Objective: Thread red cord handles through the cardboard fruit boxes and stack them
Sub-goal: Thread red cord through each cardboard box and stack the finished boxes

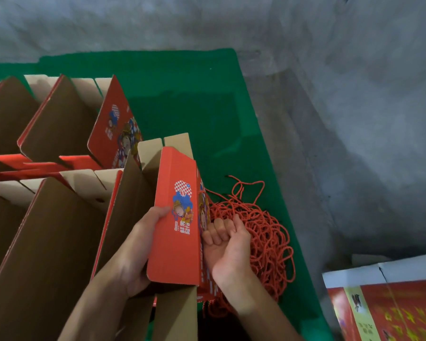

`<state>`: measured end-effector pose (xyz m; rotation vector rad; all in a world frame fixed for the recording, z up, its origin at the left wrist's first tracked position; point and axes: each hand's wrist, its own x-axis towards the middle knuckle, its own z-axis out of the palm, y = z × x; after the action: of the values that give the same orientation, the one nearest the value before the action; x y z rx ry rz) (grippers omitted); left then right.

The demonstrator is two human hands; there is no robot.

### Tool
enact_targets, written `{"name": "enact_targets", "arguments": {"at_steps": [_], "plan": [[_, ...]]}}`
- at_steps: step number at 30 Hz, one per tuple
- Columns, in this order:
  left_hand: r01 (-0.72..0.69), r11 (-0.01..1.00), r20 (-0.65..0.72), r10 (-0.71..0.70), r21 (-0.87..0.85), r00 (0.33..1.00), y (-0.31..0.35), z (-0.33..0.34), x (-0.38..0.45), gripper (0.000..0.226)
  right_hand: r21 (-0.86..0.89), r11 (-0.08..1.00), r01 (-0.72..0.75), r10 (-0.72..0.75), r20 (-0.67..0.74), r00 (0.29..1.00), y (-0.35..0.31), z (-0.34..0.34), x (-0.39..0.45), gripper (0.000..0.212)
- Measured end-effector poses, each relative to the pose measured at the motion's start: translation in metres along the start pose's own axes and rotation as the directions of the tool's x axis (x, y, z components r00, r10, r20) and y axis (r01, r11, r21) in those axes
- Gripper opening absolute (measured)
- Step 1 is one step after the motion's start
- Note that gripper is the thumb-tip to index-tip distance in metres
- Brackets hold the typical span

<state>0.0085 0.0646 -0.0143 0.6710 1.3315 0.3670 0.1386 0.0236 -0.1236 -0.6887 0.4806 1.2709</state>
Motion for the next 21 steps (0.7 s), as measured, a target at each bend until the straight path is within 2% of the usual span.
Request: {"name": "enact_targets", "arguments": {"at_steps": [5,7,10,12,14,16,18,21], "plan": [[0.012,1.0,0.011,-0.012,-0.012,1.0,0.005,0.012,-0.004,0.044,-0.026,0.997,0.071,-0.07,0.038,0.997,0.002,0.004,-0.003,0.061],[-0.071,0.997,0.0,0.071,0.012,0.997,0.011,0.02,-0.004,0.035,-0.014,0.997,0.077,-0.076,0.03,0.997,0.004,0.004,-0.001,0.055],[-0.136,0.989,-0.014,0.137,0.049,0.99,0.013,0.024,-0.006,0.043,-0.017,0.997,0.07,-0.07,0.022,0.997,0.004,0.002,0.001,0.041],[-0.133,0.99,-0.041,0.135,0.057,0.99,0.012,0.023,-0.004,0.044,-0.085,0.994,0.065,-0.061,0.053,0.997,-0.001,-0.007,0.002,0.043],[-0.101,0.993,-0.06,0.105,0.054,0.993,0.014,0.025,0.0,0.044,-0.256,0.966,0.048,-0.033,0.062,0.998,-0.007,-0.021,0.003,0.055],[-0.084,0.996,-0.07,0.086,0.032,0.994,0.018,0.028,0.002,0.043,-0.494,0.868,0.054,-0.044,0.033,0.998,-0.009,-0.036,0.001,0.065],[-0.066,0.998,-0.088,0.068,0.021,0.994,0.018,0.027,0.004,0.042,-0.678,0.726,0.117,-0.111,0.053,0.992,-0.012,-0.047,-0.001,0.067],[-0.051,0.999,-0.089,0.049,-0.019,0.995,0.018,0.026,0.005,0.025,-0.803,0.565,0.189,-0.151,0.125,0.981,-0.019,-0.055,-0.001,0.061]]}}
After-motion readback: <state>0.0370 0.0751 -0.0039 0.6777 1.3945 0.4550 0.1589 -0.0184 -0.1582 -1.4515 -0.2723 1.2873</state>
